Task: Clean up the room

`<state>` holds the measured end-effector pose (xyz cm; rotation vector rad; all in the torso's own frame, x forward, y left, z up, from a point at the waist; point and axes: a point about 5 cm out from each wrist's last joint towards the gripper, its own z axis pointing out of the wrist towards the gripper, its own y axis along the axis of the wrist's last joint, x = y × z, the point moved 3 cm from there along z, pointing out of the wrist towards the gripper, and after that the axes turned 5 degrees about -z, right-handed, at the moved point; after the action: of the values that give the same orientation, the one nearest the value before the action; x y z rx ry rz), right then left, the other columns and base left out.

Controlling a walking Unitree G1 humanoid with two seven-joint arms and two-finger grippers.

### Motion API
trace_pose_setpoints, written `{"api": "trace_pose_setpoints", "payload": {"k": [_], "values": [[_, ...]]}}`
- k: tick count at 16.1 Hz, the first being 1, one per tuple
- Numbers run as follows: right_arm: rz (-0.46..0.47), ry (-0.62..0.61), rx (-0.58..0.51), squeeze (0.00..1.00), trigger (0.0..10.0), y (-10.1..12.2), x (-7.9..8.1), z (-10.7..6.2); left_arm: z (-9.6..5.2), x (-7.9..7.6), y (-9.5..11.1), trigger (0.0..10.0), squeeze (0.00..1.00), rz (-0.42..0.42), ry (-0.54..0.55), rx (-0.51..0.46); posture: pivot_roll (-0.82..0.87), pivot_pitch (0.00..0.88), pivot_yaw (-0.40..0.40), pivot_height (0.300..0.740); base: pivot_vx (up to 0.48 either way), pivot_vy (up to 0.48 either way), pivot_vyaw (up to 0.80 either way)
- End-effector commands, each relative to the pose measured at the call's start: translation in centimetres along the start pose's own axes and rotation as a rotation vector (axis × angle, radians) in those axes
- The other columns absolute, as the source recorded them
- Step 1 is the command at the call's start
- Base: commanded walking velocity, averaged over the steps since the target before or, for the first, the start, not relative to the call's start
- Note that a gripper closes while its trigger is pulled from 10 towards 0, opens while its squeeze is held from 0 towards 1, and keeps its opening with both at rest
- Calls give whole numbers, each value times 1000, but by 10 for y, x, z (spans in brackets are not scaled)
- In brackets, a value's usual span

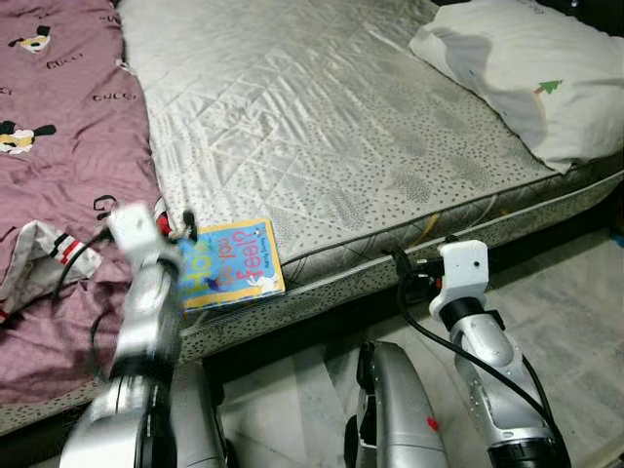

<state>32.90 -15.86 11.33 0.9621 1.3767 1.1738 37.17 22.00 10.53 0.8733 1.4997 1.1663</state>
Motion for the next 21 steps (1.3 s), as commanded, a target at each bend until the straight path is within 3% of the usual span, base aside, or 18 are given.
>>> {"api": "trace_pose_setpoints", "payload": {"k": [1,3,6,7,9,11,15,21], "values": [[7,3,5,0,10000,-2,1,1,-5,-5,5,10000,0,43,-21,-27,-40,86,-3,511,0,0,0],[14,4,2,0,10000,-3,4,3,-34,-20,-5,10000,0,112,-112,-31,-20,78,2,511,0,0,0],[36,3,-4,0,10000,-1,5,5,-62,-31,-18,10000,0,110,-177,10,-16,77,3,511,0,0,0],[45,9,-9,0,10000,1,7,6,-79,-33,-26,10000,0,140,-210,57,-4,76,1,511,0,0,0],[47,16,-9,0,10000,0,9,7,-91,-31,-48,10000,0,160,-206,211,3,77,-2,511,0,0,0],[50,24,-10,0,10000,0,12,8,-96,-35,-64,10000,0,153,-221,313,3,77,-4,511,0,0,0],[47,22,-17,0,10000,2,11,9,-102,-60,-83,10000,0,183,-337,500,-11,78,3,511,0,0,0],[46,14,-18,0,10000,2,11,9,-102,-72,-103,10000,0,193,-407,655,-15,77,9,511,0,0,0]]}}
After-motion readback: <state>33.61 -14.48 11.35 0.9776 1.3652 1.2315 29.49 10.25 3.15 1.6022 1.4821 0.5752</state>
